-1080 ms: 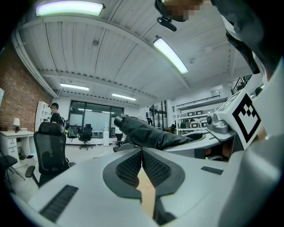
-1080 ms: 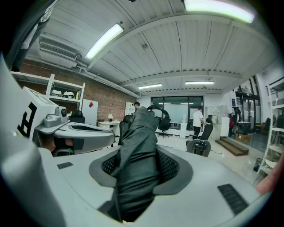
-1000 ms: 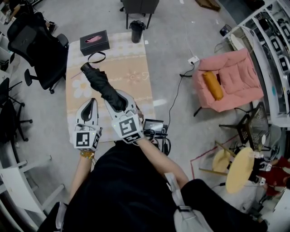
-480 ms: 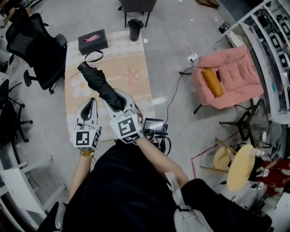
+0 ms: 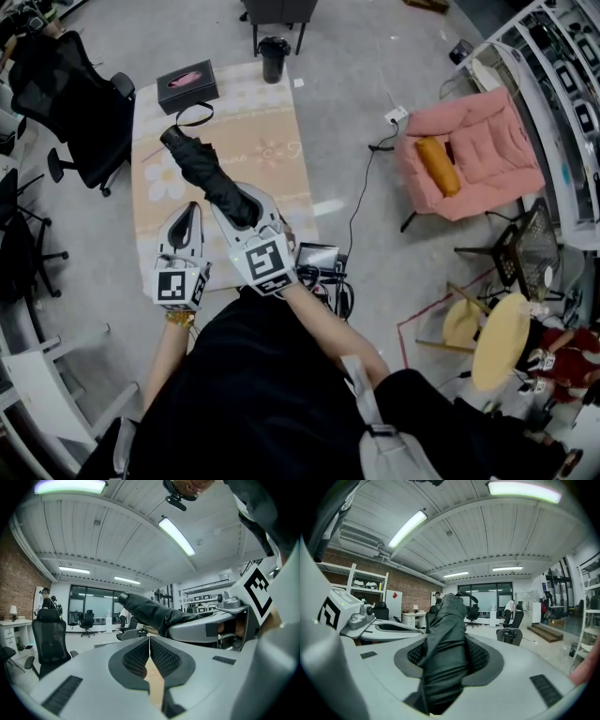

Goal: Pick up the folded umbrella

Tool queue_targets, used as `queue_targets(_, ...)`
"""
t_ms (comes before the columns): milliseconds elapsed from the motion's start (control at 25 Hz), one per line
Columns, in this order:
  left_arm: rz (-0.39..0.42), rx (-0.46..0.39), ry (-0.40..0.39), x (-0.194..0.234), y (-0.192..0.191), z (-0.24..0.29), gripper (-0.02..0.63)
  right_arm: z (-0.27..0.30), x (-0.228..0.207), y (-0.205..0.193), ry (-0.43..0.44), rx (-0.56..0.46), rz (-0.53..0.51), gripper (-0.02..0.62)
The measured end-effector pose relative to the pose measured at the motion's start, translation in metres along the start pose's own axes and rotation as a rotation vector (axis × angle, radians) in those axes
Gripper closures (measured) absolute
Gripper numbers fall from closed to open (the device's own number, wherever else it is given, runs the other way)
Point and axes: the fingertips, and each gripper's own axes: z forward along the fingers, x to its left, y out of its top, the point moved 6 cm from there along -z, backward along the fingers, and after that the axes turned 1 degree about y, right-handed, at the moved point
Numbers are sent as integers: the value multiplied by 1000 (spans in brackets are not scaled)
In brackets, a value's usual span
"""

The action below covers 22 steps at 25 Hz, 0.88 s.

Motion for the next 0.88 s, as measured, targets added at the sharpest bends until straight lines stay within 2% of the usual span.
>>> queue_targets(880, 4, -11, 5, -3, 5, -4, 592, -2, 2, -3, 0, 14, -2, 419)
